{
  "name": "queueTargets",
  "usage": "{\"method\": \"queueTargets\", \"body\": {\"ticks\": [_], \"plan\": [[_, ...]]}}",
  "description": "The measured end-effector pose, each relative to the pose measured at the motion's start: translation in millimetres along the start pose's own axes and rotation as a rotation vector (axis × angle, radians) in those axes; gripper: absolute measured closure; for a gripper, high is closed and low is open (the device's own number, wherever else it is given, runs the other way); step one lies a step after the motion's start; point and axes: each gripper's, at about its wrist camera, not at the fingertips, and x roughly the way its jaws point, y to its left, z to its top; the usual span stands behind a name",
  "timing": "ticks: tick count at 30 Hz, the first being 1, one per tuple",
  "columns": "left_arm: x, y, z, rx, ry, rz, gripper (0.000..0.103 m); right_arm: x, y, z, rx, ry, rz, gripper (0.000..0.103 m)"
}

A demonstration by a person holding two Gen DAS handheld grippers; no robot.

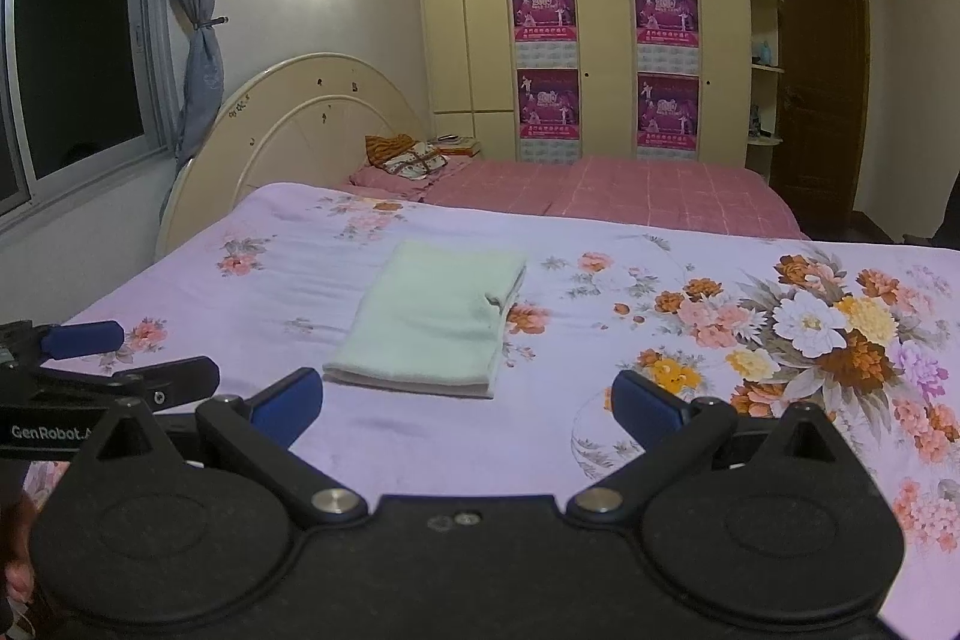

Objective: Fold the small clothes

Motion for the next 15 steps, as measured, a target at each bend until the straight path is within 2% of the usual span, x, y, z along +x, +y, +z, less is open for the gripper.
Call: {"method": "queueTargets", "body": {"ticks": [15], "plan": [[0.7,-1.7,1.1,0.011,-0.005,-0.001,0.0,3.8,-4.0,-0.7,0.008,0.005,0.007,0.001]]}}
